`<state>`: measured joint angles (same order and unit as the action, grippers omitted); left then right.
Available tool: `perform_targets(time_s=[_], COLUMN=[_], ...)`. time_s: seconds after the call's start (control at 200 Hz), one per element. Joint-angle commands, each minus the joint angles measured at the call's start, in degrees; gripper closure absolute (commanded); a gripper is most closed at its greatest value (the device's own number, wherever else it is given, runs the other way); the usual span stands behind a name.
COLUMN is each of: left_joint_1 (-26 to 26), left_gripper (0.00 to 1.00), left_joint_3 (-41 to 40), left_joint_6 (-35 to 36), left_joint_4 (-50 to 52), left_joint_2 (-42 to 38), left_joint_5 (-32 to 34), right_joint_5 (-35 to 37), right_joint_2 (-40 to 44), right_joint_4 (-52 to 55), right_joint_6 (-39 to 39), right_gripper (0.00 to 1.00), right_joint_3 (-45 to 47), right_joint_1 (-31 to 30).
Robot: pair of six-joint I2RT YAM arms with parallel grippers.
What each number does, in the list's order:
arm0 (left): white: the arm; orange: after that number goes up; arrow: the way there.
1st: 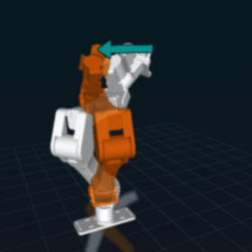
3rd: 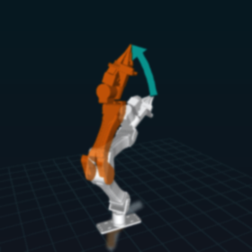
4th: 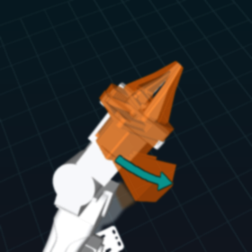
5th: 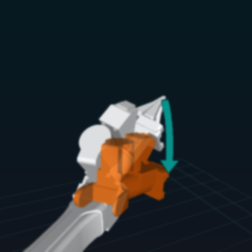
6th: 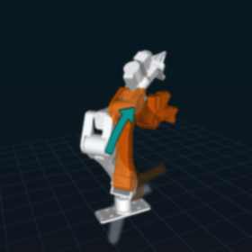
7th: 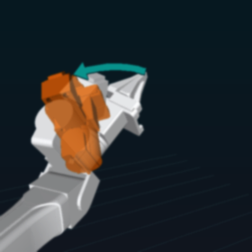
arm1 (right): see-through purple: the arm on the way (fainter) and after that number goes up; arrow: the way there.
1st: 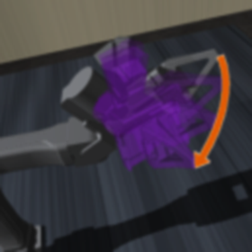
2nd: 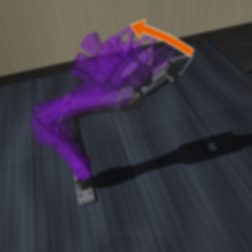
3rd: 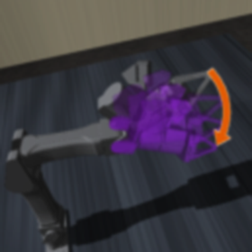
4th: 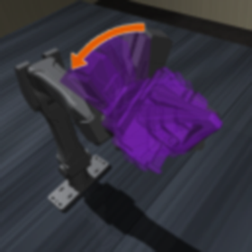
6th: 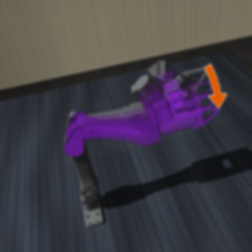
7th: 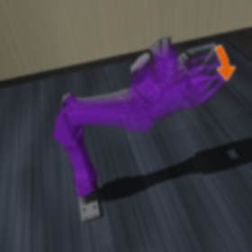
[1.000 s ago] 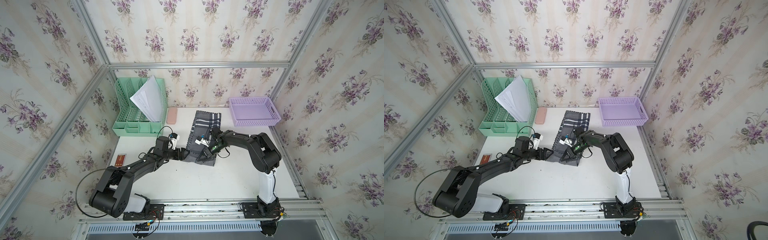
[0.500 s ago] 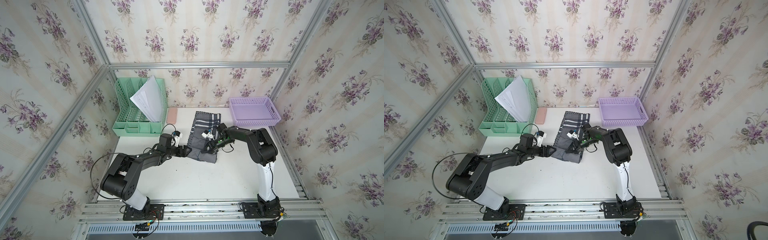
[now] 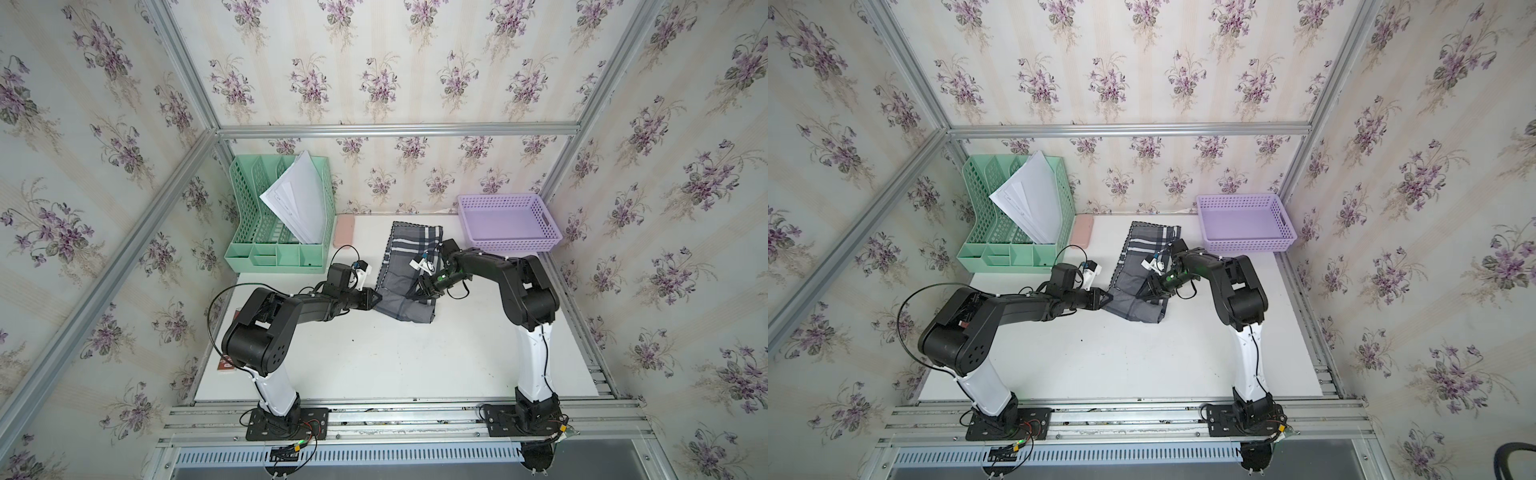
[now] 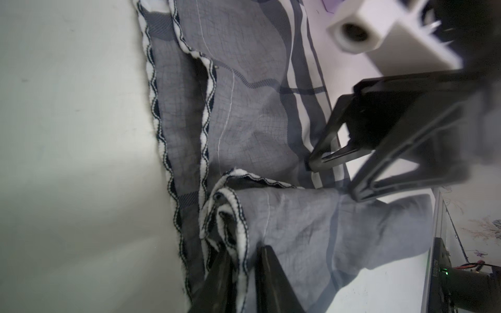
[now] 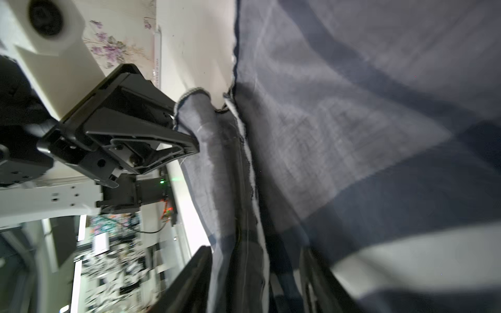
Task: Roll up the pillowcase
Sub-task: Roll the pillowcase at the center of the board.
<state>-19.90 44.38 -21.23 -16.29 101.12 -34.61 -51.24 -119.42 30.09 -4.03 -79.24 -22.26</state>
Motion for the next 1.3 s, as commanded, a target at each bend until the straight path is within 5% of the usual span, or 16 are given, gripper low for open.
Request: perform_targets(time_s=[0.0, 0.18, 0.275, 0.659, 0.834, 0.954, 1.104, 1.294], left_joint_1=[-0.08, -0.04, -0.05, 0.44, 0.81, 0.91, 1.18, 1.21], left_gripper=[0.76, 0.77, 0.78, 0.75, 0.75, 0.76, 0.75, 0.74], left_joint_3=[1.76, 4.93, 5.58, 5.55, 5.38, 6.62, 6.52, 6.80], left_joint_6=[-0.09, -0.51, -0.82, -1.13, -2.56, -2.85, -3.17, -3.28], left_joint_4=[5.91, 11.93, 13.69, 14.97, 14.71, 16.85, 17.44, 16.80], left_joint_2=[-0.12, -0.09, -0.25, -0.84, -0.37, 0.51, 0.66, 1.29], left_joint_5=[1.87, 2.73, 3.56, 4.44, 4.50, 5.96, 6.37, 5.08], right_joint_5=[26.59, 68.61, 79.03, 79.81, 77.00, 81.39, 76.24, 81.32], right_joint_2=[14.16, 31.80, 31.59, 19.67, 23.26, 23.95, 30.41, 23.49], right_joint_4=[-14.09, -38.89, -45.84, -41.99, -44.40, -45.26, -45.22, -47.71], right_joint_6=[1.20, -19.03, -27.38, -30.00, -28.58, -29.71, -27.46, -27.52], right_gripper=[0.21, 0.08, 0.07, 0.08, 0.06, 0.00, 0.00, 0.01], right_joint_3=[6.54, 28.96, 35.39, 33.12, 35.66, 36.99, 40.04, 39.43], right_joint_1=[-4.32, -25.98, -33.50, -34.86, -36.01, -38.53, -42.33, -43.68])
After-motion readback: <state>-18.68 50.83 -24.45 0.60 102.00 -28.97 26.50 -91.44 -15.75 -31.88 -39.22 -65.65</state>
